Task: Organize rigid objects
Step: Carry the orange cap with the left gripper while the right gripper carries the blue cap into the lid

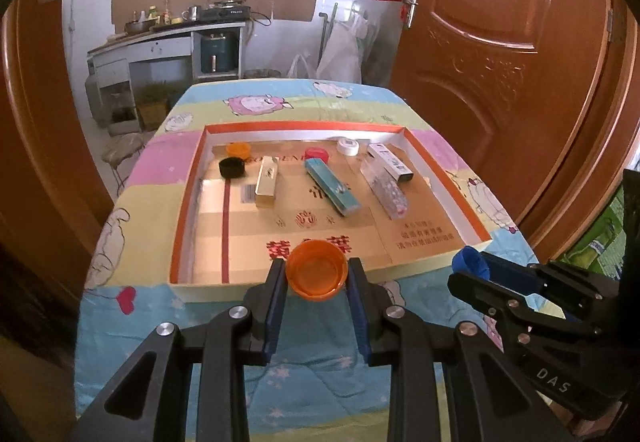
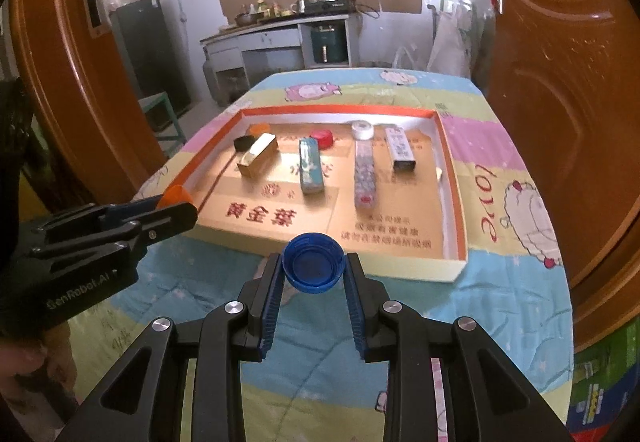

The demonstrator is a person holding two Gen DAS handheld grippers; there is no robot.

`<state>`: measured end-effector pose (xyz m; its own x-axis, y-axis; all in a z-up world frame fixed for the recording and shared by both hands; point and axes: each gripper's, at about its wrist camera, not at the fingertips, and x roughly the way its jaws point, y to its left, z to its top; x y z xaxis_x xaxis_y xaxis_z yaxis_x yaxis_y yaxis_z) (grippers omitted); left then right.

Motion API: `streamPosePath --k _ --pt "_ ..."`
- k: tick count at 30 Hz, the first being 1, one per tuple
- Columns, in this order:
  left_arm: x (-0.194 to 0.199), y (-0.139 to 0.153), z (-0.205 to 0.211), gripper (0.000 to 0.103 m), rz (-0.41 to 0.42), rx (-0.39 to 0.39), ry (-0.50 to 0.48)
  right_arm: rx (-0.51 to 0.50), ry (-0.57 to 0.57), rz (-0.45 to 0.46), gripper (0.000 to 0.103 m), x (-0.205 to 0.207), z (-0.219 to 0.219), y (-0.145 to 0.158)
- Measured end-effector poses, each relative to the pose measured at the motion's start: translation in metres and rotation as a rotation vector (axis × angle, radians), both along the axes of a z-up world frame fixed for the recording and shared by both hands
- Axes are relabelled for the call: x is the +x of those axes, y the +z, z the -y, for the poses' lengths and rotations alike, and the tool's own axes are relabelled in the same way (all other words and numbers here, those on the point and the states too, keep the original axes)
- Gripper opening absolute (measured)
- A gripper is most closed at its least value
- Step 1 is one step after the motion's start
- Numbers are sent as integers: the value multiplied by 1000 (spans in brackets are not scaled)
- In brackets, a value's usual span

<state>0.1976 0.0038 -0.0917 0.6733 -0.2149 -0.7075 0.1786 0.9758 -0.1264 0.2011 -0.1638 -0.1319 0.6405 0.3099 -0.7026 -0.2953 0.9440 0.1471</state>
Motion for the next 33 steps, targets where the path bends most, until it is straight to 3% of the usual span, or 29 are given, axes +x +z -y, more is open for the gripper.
streamPosePath --k 17,33 --pt "36 -10 -30 30 -40 -17 71 -5 50 -17 31 43 -24 -2" --pt "76 -26 -43 30 -71 15 119 14 136 -49 31 88 -53 -16"
